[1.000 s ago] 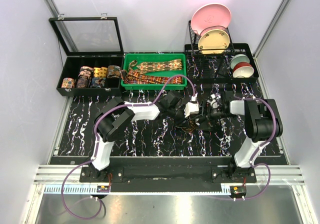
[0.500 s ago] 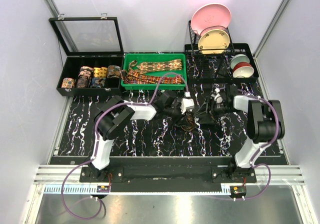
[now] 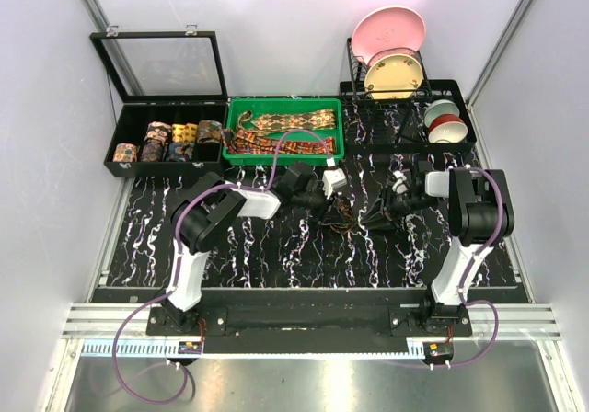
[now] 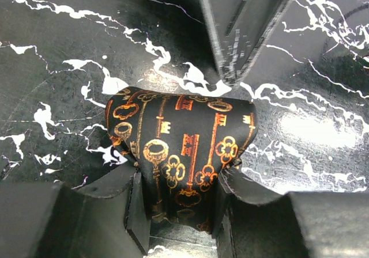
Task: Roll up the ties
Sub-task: Roll the tie at the center of the board.
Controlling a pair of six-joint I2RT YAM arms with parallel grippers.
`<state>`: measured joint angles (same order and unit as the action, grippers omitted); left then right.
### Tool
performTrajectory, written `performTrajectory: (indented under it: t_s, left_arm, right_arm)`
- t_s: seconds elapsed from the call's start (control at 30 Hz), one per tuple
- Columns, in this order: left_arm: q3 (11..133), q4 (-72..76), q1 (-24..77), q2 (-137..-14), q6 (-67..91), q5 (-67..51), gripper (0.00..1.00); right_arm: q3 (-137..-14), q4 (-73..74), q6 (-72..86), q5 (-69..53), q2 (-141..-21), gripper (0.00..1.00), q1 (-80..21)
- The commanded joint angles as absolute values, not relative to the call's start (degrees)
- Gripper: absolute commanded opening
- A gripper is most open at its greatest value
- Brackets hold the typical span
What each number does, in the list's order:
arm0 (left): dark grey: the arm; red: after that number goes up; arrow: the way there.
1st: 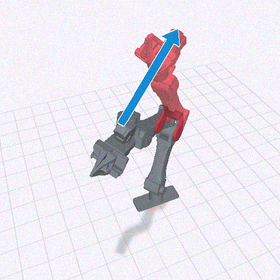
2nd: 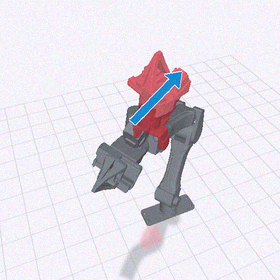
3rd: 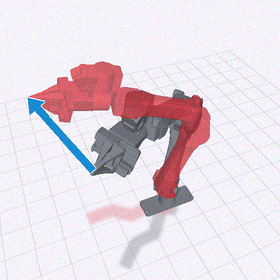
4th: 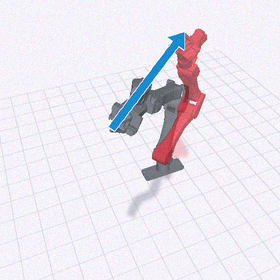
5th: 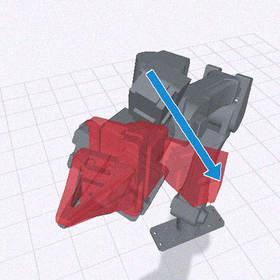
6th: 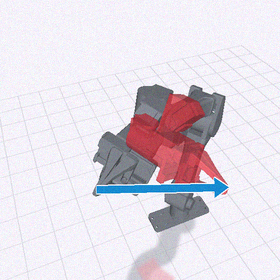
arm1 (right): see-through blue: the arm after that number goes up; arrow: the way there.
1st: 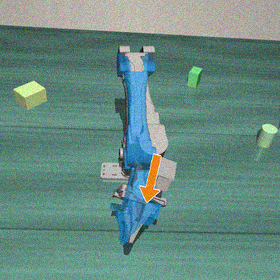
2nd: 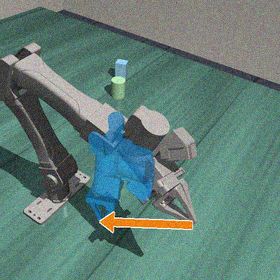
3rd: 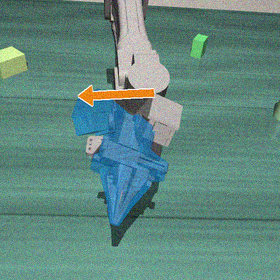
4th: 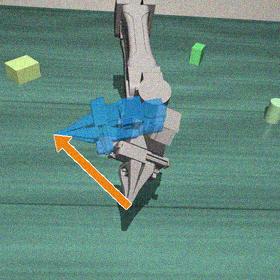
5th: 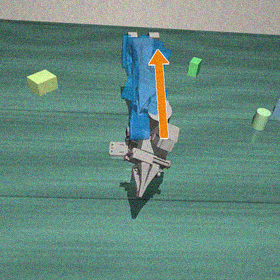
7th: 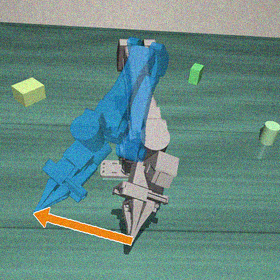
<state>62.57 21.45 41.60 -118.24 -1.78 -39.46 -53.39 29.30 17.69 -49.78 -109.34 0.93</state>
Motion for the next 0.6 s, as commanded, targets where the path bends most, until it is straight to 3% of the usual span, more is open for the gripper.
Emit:
performTrajectory:
  t_s: [0.0, 0.37, 0.47, 0.57]
  left_arm:
    - [59.1, 11.2, 41.3, -123.3, -1.2, -34.5, 0.0]
    - [58.9, 11.3, 41.3, -123.0, -1.3, -34.9, 0.0]
    - [58.9, 11.4, 41.3, -122.7, -1.3, -35.2, 0.0]
    - [58.4, 12.0, 41.3, -121.9, -2.0, -36.2, 0.0]
  right_arm:
    - [-54.0, 26.0, 21.2, -49.4, -112.8, 0.38, -3.1]
    - [-55.5, 23.3, 24.0, -47.7, -116.5, 0.32, -5.0]
    - [-56.0, 23.6, 23.6, -48.0, -116.5, 0.04, -5.0]
    - [-56.7, 25.0, 22.9, -46.8, -115.8, 0.0, -5.0]
